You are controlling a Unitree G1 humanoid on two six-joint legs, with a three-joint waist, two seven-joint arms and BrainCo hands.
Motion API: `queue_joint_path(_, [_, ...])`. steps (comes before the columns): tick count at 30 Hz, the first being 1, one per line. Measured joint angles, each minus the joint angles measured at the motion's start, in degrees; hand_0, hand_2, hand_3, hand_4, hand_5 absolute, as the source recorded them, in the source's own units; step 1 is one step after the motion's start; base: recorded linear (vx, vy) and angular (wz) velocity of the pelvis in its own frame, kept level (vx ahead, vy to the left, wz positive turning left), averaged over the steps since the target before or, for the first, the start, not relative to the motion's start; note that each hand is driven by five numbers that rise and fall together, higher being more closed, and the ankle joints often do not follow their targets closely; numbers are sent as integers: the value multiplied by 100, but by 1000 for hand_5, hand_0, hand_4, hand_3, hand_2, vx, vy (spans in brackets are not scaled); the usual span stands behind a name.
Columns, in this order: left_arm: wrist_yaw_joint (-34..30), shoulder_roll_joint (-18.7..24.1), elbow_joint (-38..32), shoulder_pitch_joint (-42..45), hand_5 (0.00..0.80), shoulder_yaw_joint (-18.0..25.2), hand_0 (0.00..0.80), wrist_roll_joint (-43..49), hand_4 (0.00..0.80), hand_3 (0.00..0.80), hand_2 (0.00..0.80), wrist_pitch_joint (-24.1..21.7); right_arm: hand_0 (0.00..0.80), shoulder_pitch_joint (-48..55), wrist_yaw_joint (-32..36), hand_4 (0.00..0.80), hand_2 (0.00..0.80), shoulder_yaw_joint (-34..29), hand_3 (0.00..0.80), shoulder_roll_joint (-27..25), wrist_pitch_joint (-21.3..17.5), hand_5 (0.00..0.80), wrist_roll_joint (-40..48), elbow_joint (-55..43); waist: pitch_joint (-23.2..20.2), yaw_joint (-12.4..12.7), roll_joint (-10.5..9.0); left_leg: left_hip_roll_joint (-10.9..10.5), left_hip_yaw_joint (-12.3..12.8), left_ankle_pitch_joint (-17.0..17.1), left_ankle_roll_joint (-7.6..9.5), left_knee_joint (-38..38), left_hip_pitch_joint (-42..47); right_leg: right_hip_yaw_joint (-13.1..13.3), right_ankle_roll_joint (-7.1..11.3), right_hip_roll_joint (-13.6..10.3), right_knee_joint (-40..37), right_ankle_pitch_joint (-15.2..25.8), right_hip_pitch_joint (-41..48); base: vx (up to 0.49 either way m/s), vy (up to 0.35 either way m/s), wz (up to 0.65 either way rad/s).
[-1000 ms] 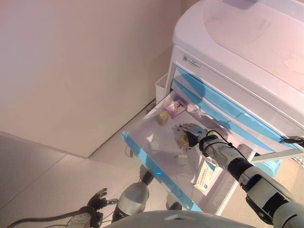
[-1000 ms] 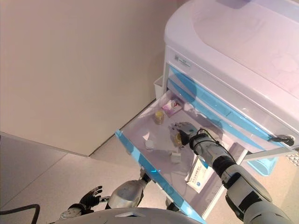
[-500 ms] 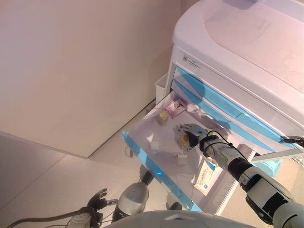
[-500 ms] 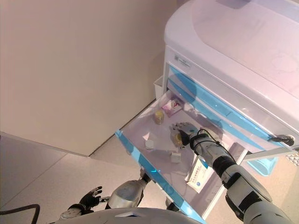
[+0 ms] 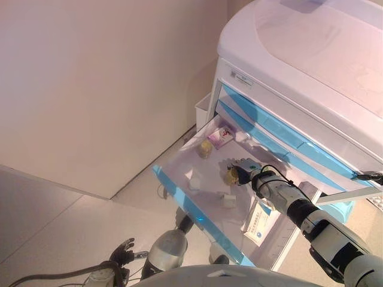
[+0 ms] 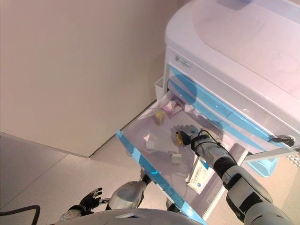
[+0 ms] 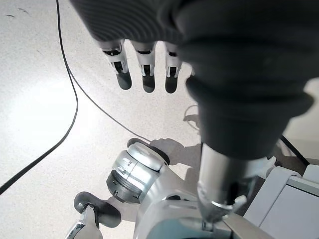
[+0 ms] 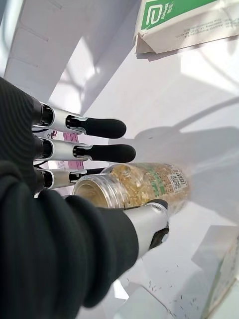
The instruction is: Open the drawer and pick up the medicine
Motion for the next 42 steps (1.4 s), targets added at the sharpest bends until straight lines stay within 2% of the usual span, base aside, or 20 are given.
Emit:
queue_joint_path(9, [2, 0, -7, 0, 0, 2, 0, 2, 0, 0, 0, 2, 800, 14, 13, 800, 800, 0, 800, -30, -5, 800, -43, -148, -1, -13, -1, 3, 5, 0, 0, -1, -2, 6, 0, 0, 2, 0, -7, -4, -8, 0])
queue_joint_path(14, [5, 9, -13, 3, 0, 128, 0, 6, 0, 0, 0, 23, 800, 187, 365, 800, 800, -1, 800, -487, -91, 800, -85, -1654, -6, -83, -31, 12, 42, 0, 0, -10, 6, 40, 0, -1, 9, 0, -19, -15, -55, -5])
queue_joint_path(17, [15, 50, -10, 39, 0, 342, 0, 7, 0, 0, 0, 33, 800, 219, 1095, 800, 800, -83, 800, -1044, -250, 800, 12, -3119, -2, -189, -179, 77, 222, -2, 1, -52, 58, 218, -1, 5, 48, 2, -86, -10, -39, -28])
queue_joint_path(19, [20, 90, 2, 87, 0, 461, 0, 7, 0, 0, 0, 52, 800, 228, 1695, 800, 800, -344, 800, -1382, -319, 800, 317, -4033, -5, -333, -319, 109, 351, -2, 1, -98, 127, 482, -1, 5, 63, 1, -103, -11, -28, -34])
queue_joint_path(21, [20, 144, 8, 87, 0, 497, 0, 6, 0, 0, 0, 77, 800, 217, 2329, 800, 800, -694, 800, -1702, -356, 800, 722, -4702, -12, -506, -431, 133, 492, -30, 24, -102, 192, 634, 0, 2, 107, 2, -113, -9, -15, -37])
queue_joint_path(24, [20, 239, 16, 94, 0, 511, 0, 3, 0, 0, 0, 182, 800, 159, 3134, 800, 800, -1185, 800, -2246, -262, 800, 1591, -5499, -81, -722, -557, 163, 760, -91, 63, -104, 310, 912, 3, -10, 137, 5, -122, -23, 18, -47])
queue_joint_path(27, [30, 255, 19, 89, 0, 619, 0, -21, 0, 0, 0, 190, 800, -62, 3473, 800, 800, -1625, 800, -2604, -203, 800, 2486, -5788, -165, -941, -633, 202, 987, -151, 86, -102, 379, 1144, 2, -11, 205, 4, -188, -14, 34, -39])
queue_joint_path(32, [72, 105, 49, -2, 0, 618, 0, -225, 0, 0, 0, 179, 800, -170, 3404, 800, 800, -2539, 800, -2778, 3, 800, 3847, -6133, -264, -1271, -606, 208, 1166, -194, 100, -98, 436, 1313, -14, -13, 206, 20, -216, -3, 52, -20])
queue_joint_path(36, [68, -40, 200, -8, 0, 622, 0, -231, 0, 0, 0, 166, 800, -414, 2896, 800, 800, -3078, 800, -3349, 70, 800, 4505, -6136, -411, -1331, -491, 200, 1246, -215, 141, -100, 467, 1398, -11, -20, 190, 20, -210, 37, 48, -11])
queue_joint_path(38, [68, -56, 300, -13, 0, 623, 0, -234, 0, 0, 0, 158, 800, -605, 2637, 800, 800, -3352, 800, -3569, 109, 800, 4656, -6017, -463, -1392, -437, 202, 1276, -214, 143, -99, 474, 1398, -12, -13, 164, 20, -192, 32, 25, -1])
queue_joint_path(42, [72, -51, 451, 3, 0, 620, 0, -270, 0, 0, 0, 154, 800, -935, 2287, 800, 800, -3443, 800, -4062, 330, 800, 4567, -5503, -520, -1476, -386, 206, 1283, -231, 134, -103, 577, 1344, -13, -2, 98, 18, -37, 36, 20, 6])
